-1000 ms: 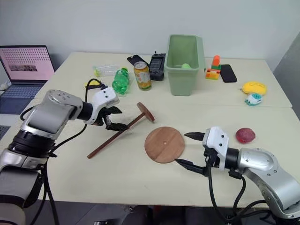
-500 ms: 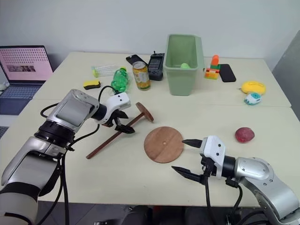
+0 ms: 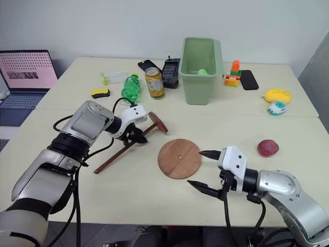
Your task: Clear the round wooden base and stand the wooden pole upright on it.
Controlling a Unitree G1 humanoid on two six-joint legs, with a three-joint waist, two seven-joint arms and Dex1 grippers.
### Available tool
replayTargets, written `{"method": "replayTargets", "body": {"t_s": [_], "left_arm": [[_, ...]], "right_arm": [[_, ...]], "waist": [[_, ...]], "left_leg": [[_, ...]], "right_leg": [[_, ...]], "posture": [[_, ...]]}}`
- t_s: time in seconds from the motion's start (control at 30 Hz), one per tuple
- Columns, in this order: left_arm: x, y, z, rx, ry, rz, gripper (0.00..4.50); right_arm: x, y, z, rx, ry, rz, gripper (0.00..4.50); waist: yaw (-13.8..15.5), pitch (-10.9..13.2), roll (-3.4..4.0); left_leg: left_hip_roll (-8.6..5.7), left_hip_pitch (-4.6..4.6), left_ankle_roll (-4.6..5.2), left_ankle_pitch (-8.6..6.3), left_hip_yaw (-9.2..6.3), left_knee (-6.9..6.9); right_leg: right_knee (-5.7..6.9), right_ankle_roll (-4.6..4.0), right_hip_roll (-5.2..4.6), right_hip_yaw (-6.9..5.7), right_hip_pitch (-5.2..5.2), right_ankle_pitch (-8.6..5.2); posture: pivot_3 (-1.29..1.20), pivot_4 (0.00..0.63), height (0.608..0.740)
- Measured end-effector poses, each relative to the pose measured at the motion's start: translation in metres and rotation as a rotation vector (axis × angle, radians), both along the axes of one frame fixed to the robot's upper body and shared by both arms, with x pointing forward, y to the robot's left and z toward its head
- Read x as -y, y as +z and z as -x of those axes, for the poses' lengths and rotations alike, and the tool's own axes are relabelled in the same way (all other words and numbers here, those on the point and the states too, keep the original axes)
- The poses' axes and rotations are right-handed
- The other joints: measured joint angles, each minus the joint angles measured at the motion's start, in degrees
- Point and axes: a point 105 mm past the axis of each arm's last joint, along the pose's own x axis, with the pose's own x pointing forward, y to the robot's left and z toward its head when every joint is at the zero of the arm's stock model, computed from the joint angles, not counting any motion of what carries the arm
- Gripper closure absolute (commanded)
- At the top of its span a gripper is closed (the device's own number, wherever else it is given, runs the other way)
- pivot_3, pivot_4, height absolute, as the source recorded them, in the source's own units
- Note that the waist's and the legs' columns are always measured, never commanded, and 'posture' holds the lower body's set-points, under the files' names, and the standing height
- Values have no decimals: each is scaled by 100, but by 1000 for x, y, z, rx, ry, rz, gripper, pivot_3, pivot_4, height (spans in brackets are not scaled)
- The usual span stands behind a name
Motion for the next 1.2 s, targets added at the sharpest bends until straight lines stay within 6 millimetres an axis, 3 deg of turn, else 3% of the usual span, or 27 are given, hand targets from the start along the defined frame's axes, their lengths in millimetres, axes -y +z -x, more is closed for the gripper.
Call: {"method": "replayTargets", "body": {"t_s": [0.07, 0.2, 0.3, 0.37, 0.5, 0.57, 0.67, 0.73, 0.83, 1.07, 1.2], "left_arm": [[0, 2, 0, 7, -5, 7, 4221], [-3, 4, -4, 25, 19, 22, 4247], [-6, 20, -11, 79, 56, 65, 4247], [-5, 45, -20, 163, 82, 159, 4247], [4, 115, -31, 408, 93, 468, 4247], [17, 148, -22, 509, 25, 687, 4247], [37, 174, 4, 582, -90, 936, 4247], [52, 174, 31, 605, -177, 1055, 4247], [69, 153, 51, 570, -211, 1103, 4247], [101, 118, 76, 515, -210, 1134, 4247], [110, 113, 85, 496, -213, 1160, 4247]], "right_arm": [[1, 0, 0, -4, 0, 6, 0], [0, 5, -2, 11, 9, 13, 0], [4, 7, -4, 20, 0, 24, 0], [6, 9, -5, 24, -14, 27, 0], [13, 13, -6, 15, -35, 20, 0], [19, 12, -6, 11, -58, 31, 0], [22, 14, -6, 23, -77, 34, 0], [23, 17, -6, 50, -93, 19, 0], [26, 17, -8, 87, -119, 27, 0], [25, 8, -6, 21, -121, 33, 0], [22, 0, 3, -71, -70, 46, 0]], "waist": [[0, 0, 0], [0, 0, 0], [1, 5, -9], [4, 11, -19], [11, 12, -21], [19, 12, -22], [16, 10, -22], [15, 2, -14], [17, 1, -14], [19, 1, -15], [25, 1, -15]], "left_leg": [[0, 0, 0, 0, 0, 0], [0, 0, 0, 0, 0, 0], [0, -4, 0, 0, -3, 1], [2, -23, 0, 0, -10, 10], [13, -36, -19, 11, -23, 14], [27, -42, -23, 13, -25, 16], [30, -44, -25, 14, -23, 19], [36, -38, -25, 14, -17, 19], [37, -23, -25, 14, -12, 19], [39, -19, -21, 12, -5, 18], [38, -15, -6, 4, -3, 17]], "right_leg": [[0, 0, 0, 0, 0, 0], [0, 0, 0, -1, -1, 0], [0, 0, 0, -3, -1, 0], [1, 0, -2, -5, -10, 0], [-2, 0, -12, -6, -14, 0], [-4, 1, -19, -7, -14, 0], [-5, 3, -22, -3, -14, 1], [-2, 4, -38, 3, -10, 1], [9, 3, -25, 8, -3, 2], [6, 3, -8, 10, 2, 2], [5, 3, -8, 11, 5, 2]], "posture": [[0, 150, 740], [0, 150, 740], [0, 150, 740], [0, 150, 740], [0, 150, 740], [0, 150, 740], [0, 150, 740], [0, 150, 740], [0, 150, 740], [0, 150, 740], [0, 150, 740]]}}
